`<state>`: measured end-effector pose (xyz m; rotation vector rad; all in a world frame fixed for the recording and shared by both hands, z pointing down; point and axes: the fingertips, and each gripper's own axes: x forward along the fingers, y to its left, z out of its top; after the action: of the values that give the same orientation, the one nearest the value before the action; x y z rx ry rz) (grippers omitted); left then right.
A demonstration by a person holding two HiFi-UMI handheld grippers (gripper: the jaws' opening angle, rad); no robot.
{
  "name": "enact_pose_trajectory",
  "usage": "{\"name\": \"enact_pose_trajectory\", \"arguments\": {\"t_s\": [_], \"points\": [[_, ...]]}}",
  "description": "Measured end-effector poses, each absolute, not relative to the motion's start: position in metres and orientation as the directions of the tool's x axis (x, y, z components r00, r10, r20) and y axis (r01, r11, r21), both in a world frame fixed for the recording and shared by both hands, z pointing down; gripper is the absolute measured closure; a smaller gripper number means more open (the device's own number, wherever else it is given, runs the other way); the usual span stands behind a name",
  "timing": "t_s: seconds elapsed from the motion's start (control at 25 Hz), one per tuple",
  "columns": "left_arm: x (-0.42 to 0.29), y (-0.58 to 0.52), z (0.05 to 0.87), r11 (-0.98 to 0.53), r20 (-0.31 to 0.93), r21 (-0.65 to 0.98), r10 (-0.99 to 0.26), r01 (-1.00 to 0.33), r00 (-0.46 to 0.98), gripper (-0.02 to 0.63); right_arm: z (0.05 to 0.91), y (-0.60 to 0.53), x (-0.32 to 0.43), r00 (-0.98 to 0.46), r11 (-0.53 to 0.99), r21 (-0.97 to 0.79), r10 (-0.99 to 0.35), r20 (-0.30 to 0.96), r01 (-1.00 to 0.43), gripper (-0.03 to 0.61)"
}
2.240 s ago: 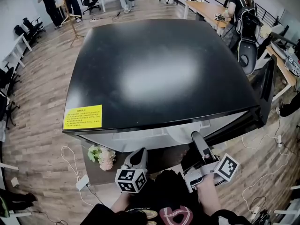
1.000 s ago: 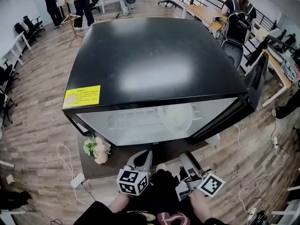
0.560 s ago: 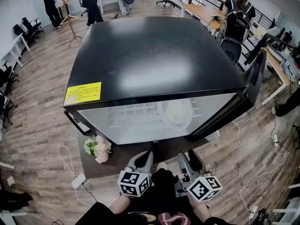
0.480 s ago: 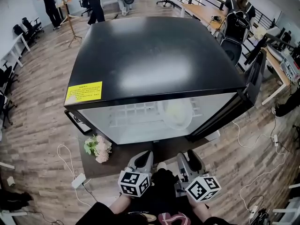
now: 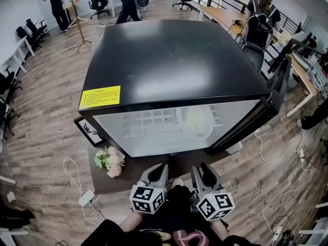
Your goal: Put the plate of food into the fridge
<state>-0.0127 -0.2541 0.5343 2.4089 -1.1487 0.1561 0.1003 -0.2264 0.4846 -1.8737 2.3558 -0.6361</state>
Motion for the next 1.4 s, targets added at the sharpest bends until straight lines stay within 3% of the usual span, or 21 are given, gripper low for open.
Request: {"name": "enact_pose_trajectory", "arguments": {"t_s": [0.12,0.28,1.4], "points": [[-0.016,-0.254,0.531,-0.552,0.281,0.351,-0.708,-0.756,0.647,0.606,0.488,-0.227,0.096,-0.24,0.164,-0.329,-0.949,0.205,-0.93,0.447],[-0.023,-0.257,0.529,-0.548,0.27,0.35,-0.718,-0.76,0.642,0.606,0.493,-0.227,0.099,-0.174,0.089,-0.351,-0.96,0.219,-0.932,0.549],[-0.031,-0.236,0.523,-0.651,0.223,0.346,-0.643,-0.676,0.733,0.606,0.51,-0.215,0.066,-0.157,0.11,-0.213,-0.962,0.221,-0.971,0.572]]}}
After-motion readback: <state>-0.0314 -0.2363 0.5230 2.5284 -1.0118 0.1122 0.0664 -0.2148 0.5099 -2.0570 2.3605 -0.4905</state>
